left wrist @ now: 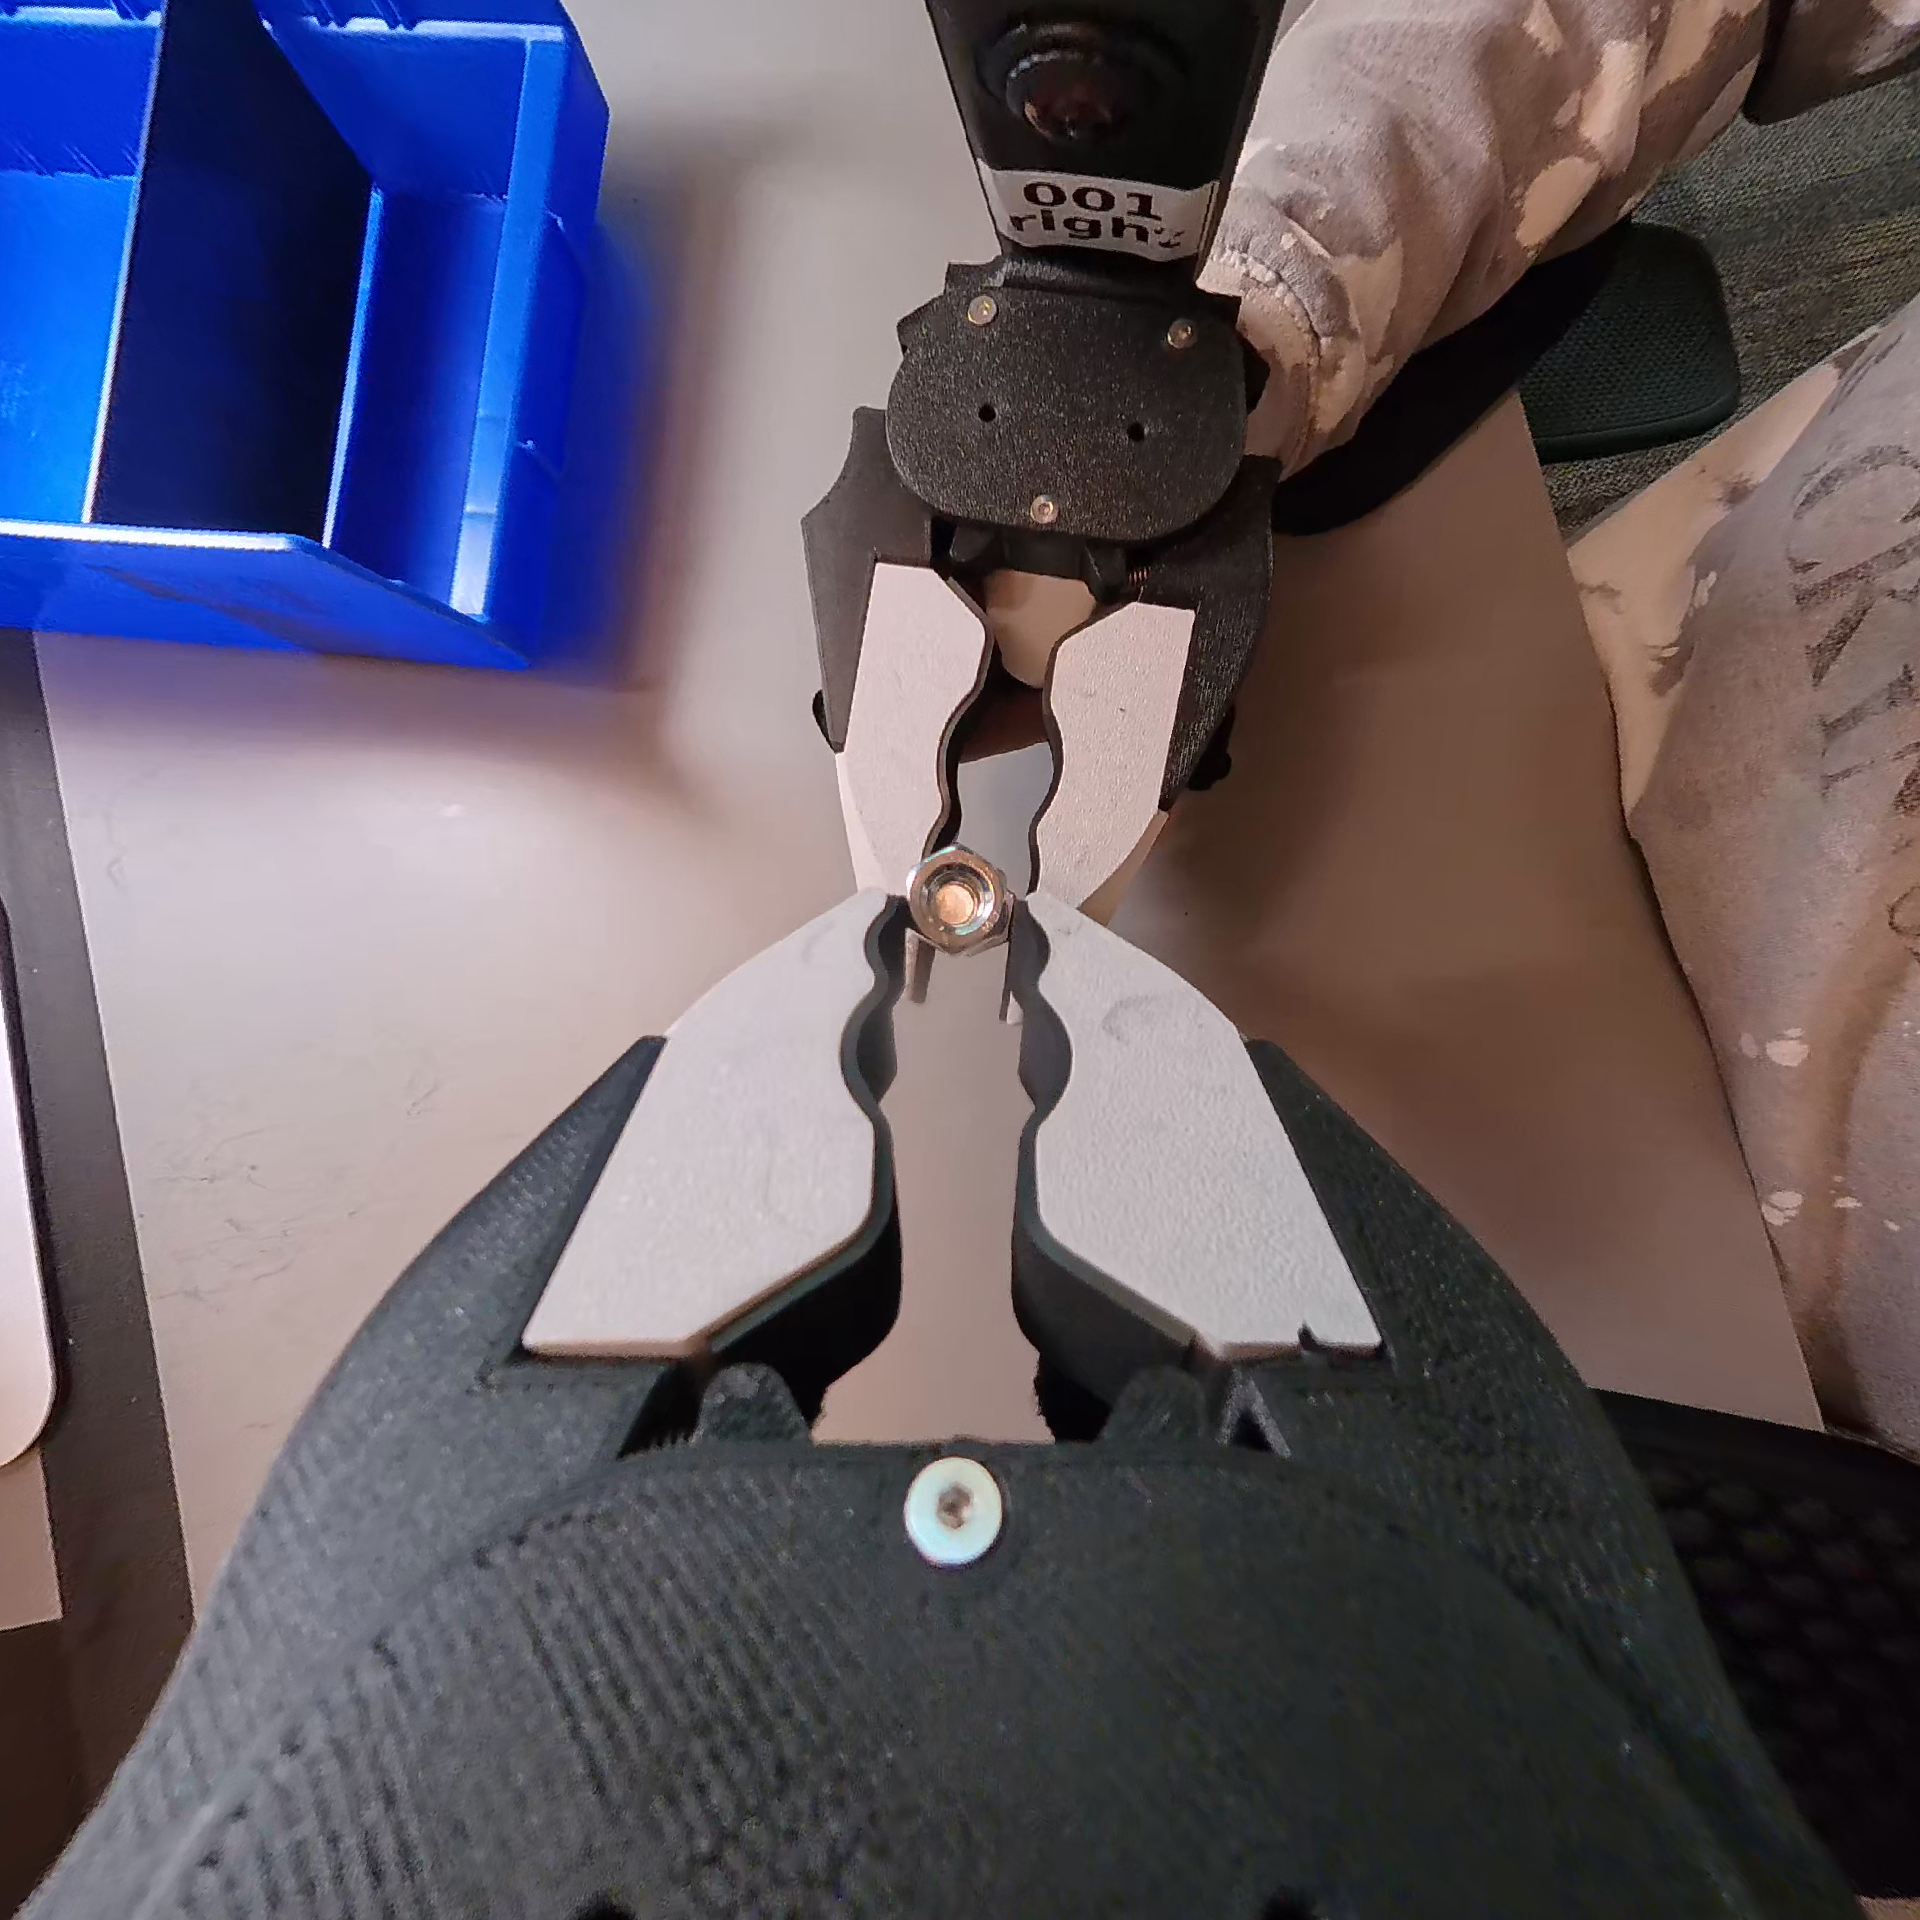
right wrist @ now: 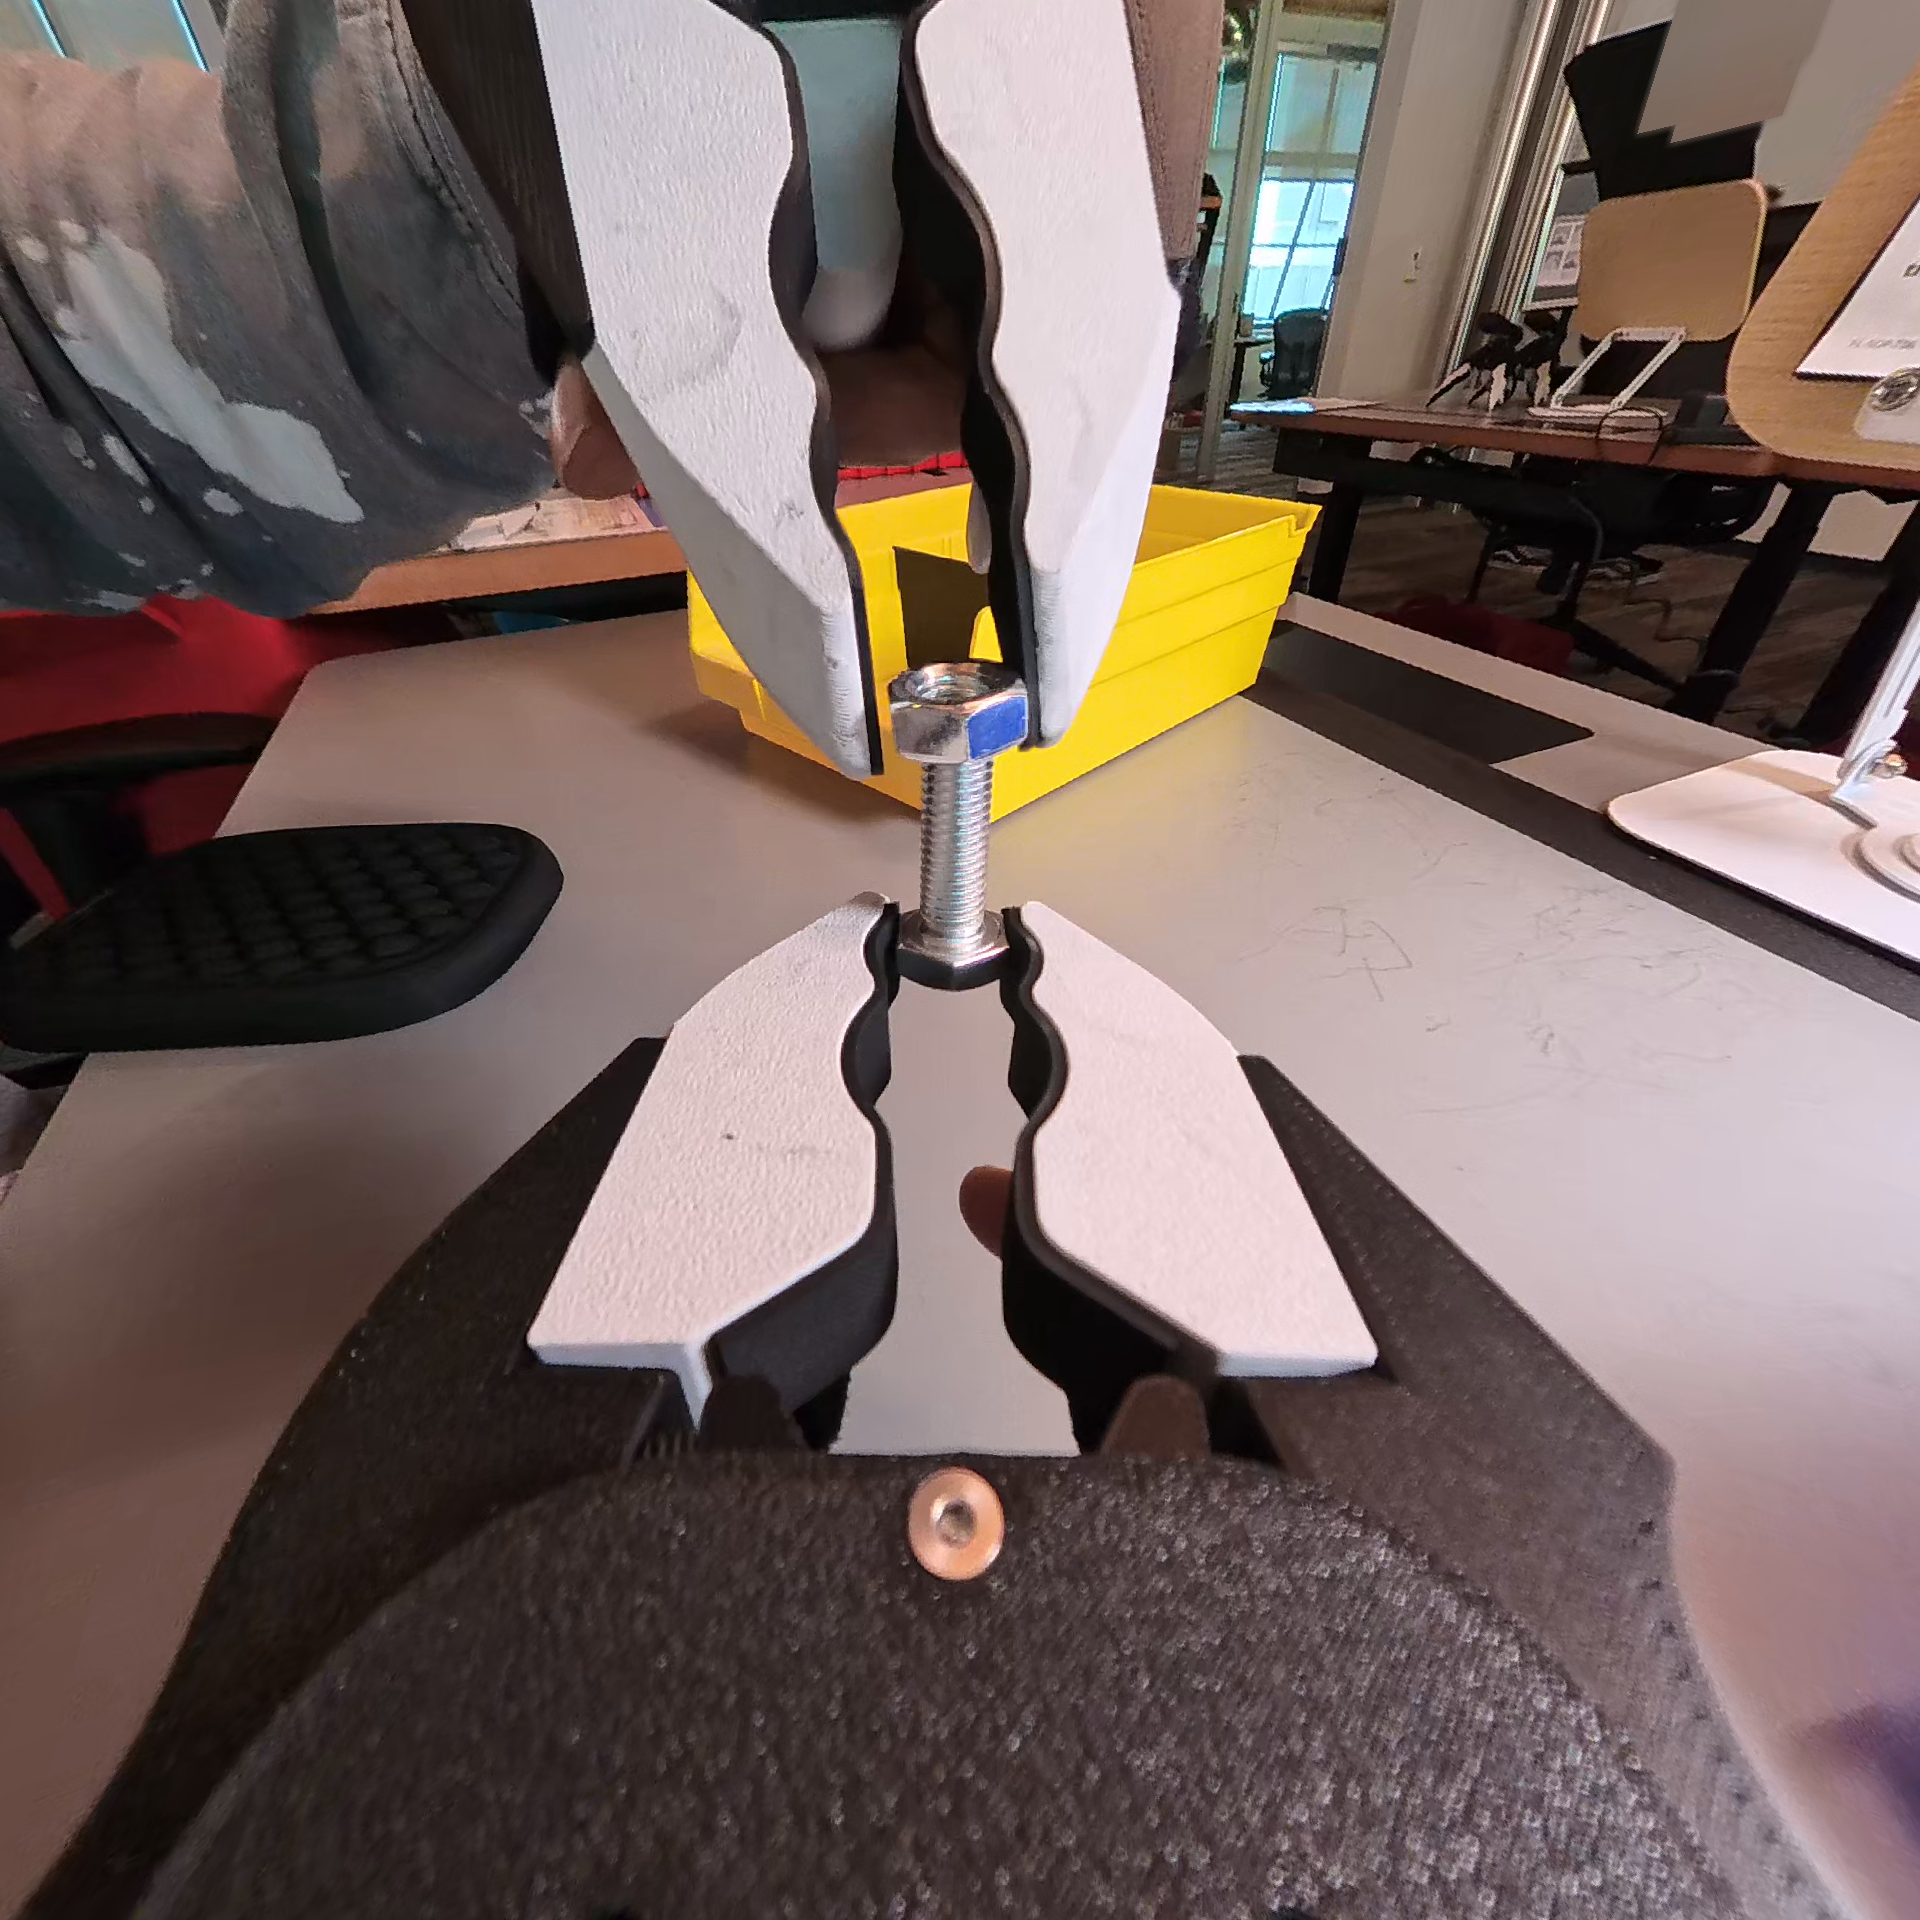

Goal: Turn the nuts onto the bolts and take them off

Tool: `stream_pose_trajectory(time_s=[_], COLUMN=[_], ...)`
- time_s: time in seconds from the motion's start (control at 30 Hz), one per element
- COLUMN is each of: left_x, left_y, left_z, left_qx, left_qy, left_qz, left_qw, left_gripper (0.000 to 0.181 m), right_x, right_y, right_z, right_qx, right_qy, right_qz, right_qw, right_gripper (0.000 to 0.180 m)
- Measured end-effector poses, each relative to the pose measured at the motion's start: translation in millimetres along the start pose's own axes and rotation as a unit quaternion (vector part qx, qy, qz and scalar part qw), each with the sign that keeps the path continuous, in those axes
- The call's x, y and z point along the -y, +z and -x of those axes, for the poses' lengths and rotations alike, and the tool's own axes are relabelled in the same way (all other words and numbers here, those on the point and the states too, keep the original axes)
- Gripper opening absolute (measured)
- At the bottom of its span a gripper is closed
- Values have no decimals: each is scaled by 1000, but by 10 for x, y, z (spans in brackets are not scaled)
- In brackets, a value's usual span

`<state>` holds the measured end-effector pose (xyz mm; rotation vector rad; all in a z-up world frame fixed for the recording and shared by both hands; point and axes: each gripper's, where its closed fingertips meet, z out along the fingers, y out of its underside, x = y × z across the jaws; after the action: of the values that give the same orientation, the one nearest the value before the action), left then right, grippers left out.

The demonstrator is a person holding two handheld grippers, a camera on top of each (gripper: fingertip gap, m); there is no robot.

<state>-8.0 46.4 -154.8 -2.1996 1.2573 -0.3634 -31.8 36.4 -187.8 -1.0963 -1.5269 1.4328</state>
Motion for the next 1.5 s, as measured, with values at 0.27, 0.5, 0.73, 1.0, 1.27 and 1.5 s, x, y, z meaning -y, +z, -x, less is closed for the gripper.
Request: stream_pose_trajectory(time_s=[0.27, 0.5, 0.73, 1.0, 1.27, 1.5], left_x=[16, 124, 153, 168, 148, 110], left_y=[-36, -131, -120, -87, -73, -60], left_z=[18, 4, 24, 107, 169, 183], left_qx=[6, 15, 47, 138, 230, 306], left_qy=[0, -24, -47, -65, -119, -151], left_qz=[-17, -136, -244, -282, -334, -363], left_qw=[1000, 990, 968, 947, 906, 867], left_gripper=[22, 24, 25, 26, 28, 26], right_x=[3, 27, 17, 22, 38, 29], right_y=[-2, -17, -12, -23, -45, -43], right_z=[-5, -27, -24, -82, -146, -157], right_qx=[-1, -4, -5, -23, -42, -45], right_qy=[0, 4, 3, 6, 11, 11], right_qz=[-1, -7, -7, -7, -9, -7], right_qw=[1000, 1000, 1000, 1000, 999, 999], right_gripper=[18, 18, 18, 18, 18, 18])
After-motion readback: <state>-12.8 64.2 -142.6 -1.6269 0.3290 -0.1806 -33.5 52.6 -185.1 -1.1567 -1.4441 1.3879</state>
